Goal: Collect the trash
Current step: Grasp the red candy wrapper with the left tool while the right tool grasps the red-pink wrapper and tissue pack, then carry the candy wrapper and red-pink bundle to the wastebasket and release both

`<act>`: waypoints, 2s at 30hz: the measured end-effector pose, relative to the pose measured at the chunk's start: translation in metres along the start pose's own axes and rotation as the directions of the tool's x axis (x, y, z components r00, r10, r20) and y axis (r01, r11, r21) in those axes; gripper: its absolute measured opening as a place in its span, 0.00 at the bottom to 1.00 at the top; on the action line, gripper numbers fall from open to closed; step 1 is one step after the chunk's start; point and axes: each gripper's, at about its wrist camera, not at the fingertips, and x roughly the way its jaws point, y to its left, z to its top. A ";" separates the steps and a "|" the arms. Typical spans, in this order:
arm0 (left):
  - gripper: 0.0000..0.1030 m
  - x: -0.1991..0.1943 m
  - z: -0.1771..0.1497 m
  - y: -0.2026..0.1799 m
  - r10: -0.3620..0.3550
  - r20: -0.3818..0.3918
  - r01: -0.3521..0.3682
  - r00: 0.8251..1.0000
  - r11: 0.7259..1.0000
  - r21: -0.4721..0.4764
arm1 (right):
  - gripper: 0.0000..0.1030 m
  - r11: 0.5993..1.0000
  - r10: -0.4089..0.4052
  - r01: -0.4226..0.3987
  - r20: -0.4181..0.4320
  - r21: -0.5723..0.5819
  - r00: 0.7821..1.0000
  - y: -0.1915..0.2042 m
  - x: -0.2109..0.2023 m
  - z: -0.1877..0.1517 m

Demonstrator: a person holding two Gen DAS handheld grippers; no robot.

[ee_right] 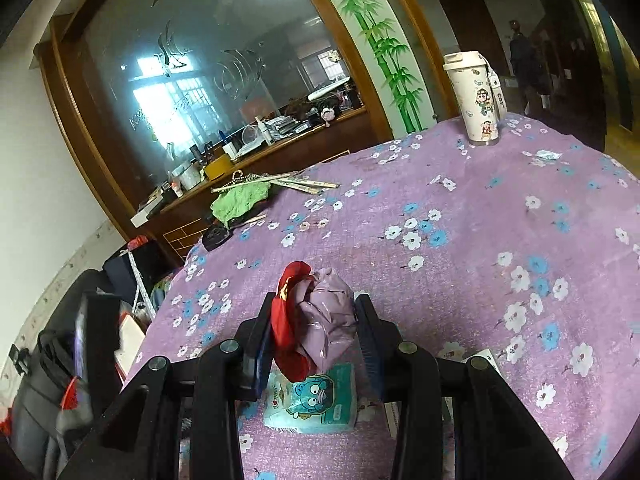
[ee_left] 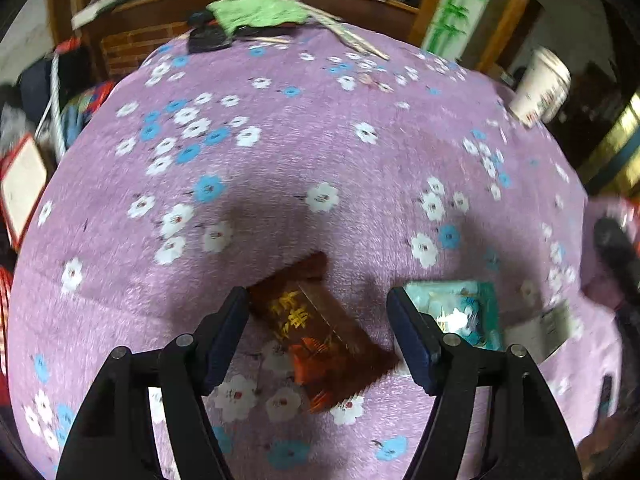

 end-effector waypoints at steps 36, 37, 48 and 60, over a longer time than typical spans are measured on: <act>0.30 -0.054 -0.017 0.057 0.019 0.336 -0.032 0.942 0.999 0.033 | 0.40 0.969 0.031 -0.056 -0.108 -0.240 0.994 0.056 0.023 -0.036; 0.30 -0.054 -0.017 0.056 0.021 0.335 -0.035 0.942 0.999 0.035 | 0.40 0.969 0.030 -0.056 -0.108 -0.240 0.994 0.056 0.023 -0.036; 0.30 -0.055 -0.018 0.055 0.032 0.341 -0.049 0.939 0.998 0.039 | 0.40 0.970 0.029 -0.055 -0.110 -0.238 0.994 0.054 0.023 -0.035; 0.30 -0.069 -0.021 0.048 0.043 0.360 -0.062 0.932 0.997 0.042 | 0.40 0.980 0.016 -0.034 -0.096 -0.194 0.995 0.044 0.023 -0.028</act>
